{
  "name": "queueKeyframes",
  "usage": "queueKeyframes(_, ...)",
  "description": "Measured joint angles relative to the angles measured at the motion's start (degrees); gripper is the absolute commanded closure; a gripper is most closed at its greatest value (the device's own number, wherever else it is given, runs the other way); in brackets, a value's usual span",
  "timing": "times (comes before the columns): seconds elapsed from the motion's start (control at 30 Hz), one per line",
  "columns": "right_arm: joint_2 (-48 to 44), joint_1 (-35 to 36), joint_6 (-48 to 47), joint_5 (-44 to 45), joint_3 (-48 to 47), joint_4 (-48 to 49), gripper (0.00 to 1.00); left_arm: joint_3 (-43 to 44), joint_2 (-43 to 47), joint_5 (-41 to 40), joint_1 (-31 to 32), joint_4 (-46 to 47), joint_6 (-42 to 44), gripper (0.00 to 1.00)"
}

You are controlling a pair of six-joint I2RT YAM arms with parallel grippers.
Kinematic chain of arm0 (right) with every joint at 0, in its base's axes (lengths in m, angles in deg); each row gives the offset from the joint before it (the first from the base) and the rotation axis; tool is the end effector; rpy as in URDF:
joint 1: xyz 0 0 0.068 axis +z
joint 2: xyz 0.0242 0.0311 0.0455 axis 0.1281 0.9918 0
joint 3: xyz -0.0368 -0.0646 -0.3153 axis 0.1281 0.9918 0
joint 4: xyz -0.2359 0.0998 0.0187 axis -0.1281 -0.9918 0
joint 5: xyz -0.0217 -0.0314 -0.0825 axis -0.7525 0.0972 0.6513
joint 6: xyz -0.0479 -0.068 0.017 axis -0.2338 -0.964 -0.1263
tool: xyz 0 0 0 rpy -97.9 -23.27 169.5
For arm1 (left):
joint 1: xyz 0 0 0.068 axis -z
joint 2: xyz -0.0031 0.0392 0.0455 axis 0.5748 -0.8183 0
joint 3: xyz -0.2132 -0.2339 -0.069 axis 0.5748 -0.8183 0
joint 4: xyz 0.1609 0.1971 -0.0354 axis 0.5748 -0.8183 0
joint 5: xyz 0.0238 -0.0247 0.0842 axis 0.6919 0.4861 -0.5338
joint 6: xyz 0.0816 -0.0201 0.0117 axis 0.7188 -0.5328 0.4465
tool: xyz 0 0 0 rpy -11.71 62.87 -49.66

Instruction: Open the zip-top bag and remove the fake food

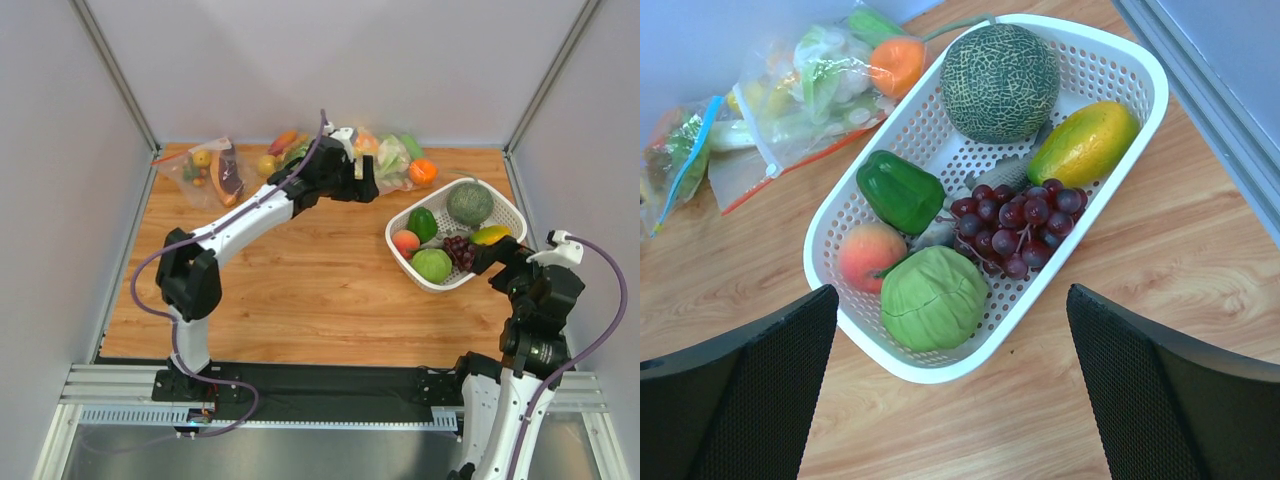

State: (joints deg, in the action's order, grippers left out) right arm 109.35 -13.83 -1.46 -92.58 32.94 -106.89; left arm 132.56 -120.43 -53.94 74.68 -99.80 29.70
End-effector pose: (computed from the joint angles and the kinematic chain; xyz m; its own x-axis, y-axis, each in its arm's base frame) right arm 0.0772 -0.0131 0.3308 -0.2570 0.3906 -0.8839 0.2497 0.9105 0.3297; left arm 0.3760 -0.3182 0.3576 -0.6724 -0.0833 -0.7355 0.4051 0.7902 -0.4598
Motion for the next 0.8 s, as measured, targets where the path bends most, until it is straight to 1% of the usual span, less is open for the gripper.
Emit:
queueKeyframes(0.13, -1.92, 0.0, 0.37, -1.11, 0.48, -0.13, 0.02, 8.07, -7.82, -1.05, 3.52, 0.63, -2.08, 0.04)
queueKeyframes(0.27, -3.28, 0.0, 0.46, -2.21, 0.59, -0.81, 0.02, 12.02, -12.61, -3.17, 5.86, 1.51, -4.24, 0.05)
queueKeyframes(0.43, -4.02, 0.0, 0.55, -3.13, 0.66, -1.05, 0.03, 13.05, -15.8, -6.51, 6.08, 2.08, -6.67, 0.05)
queueKeyframes(0.6, -4.33, 0.0, 0.55, -3.41, 0.72, -1.07, 0.03, 13.14, -16.68, -10.12, 5.6, 2.71, -7.98, 0.05)
queueKeyframes(0.8, -4.55, 0.0, 0.57, -3.45, 0.76, -1.09, 0.03, 17.29, -20.61, -11.61, 5.53, 3.52, -8.98, 0.06)
